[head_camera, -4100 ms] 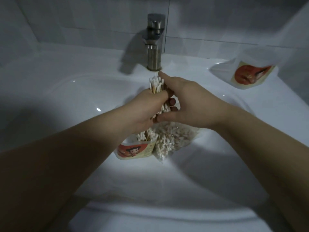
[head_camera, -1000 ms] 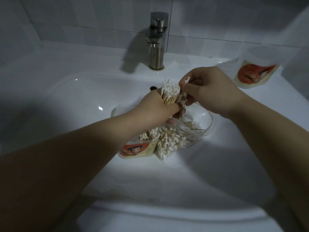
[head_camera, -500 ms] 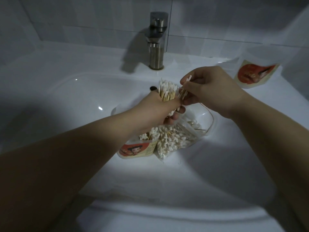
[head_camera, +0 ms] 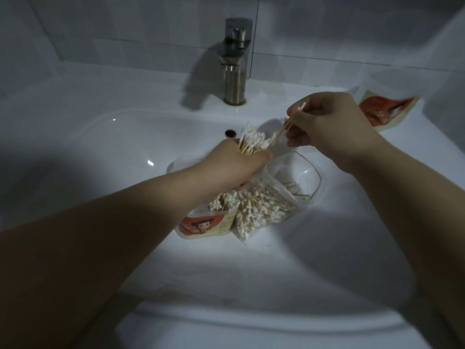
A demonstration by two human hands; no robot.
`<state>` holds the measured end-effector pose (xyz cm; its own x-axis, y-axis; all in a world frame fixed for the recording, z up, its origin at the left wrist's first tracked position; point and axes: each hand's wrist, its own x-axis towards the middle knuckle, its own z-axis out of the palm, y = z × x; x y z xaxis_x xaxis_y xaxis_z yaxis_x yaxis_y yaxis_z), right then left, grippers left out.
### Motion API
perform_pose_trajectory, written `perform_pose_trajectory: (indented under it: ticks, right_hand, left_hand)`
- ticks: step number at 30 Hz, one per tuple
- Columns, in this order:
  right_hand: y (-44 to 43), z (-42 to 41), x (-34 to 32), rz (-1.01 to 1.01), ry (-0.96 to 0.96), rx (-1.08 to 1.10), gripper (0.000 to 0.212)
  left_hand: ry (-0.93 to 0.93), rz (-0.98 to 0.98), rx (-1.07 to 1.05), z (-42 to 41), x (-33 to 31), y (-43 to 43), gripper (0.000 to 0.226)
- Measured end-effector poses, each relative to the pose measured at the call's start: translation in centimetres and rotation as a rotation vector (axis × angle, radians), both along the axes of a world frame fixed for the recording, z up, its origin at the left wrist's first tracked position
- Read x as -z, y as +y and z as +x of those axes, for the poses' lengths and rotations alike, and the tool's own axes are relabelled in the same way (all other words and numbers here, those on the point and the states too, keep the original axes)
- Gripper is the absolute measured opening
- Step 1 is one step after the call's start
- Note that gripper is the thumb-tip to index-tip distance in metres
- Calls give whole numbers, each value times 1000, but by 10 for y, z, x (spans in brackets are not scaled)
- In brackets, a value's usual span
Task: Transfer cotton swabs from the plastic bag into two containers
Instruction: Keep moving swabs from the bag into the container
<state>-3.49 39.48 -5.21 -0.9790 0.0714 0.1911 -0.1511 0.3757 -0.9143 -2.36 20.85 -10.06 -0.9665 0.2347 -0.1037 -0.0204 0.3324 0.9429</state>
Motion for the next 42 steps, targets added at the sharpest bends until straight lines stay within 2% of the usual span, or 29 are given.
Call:
perform_pose_trajectory:
  ticks: [3, 7, 10, 14, 18, 23, 27, 31, 35, 37, 42]
  right_hand:
    - [1, -1, 1, 31, -1, 21, 17]
    - [-5, 5, 2, 46, -76, -78, 12]
    - [-15, 11, 5, 39, -90, -147, 9]
    - [-19, 13, 6, 87, -84, -174, 12]
    - [-14, 14, 3, 126, -151, -196, 15]
    - [-14, 12, 2, 118, -176, -138, 36]
    - [-15, 14, 0, 80, -160, -119, 25]
    - [-16, 13, 1, -67, -148, -114, 16]
    - [-18, 16, 1, -98, -141, -129, 33]
    - [-18, 17, -1, -105, -147, -117, 34]
    - [-19, 17, -4, -136, -140, -92, 13]
  left_hand:
    - [-30, -40, -68, -2, -1, 0, 40]
    - [-58, 241, -84, 0, -3, 3, 25]
    - [-58, 341, -40, 1, -3, 3, 25]
    - [-98, 332, 10, 1, -5, 3, 21]
    - [-98, 300, -61, -1, -4, 6, 21]
    - [-124, 306, -131, -5, -2, 2, 27]
    - [-155, 382, -53, -1, -3, 2, 24]
    - [-184, 465, 2, 3, -5, 3, 29]
    - [-181, 496, 3, 5, -9, 4, 27]
    - [-181, 497, -2, 5, -9, 4, 24]
    - [-189, 507, 29, 6, -9, 3, 28]
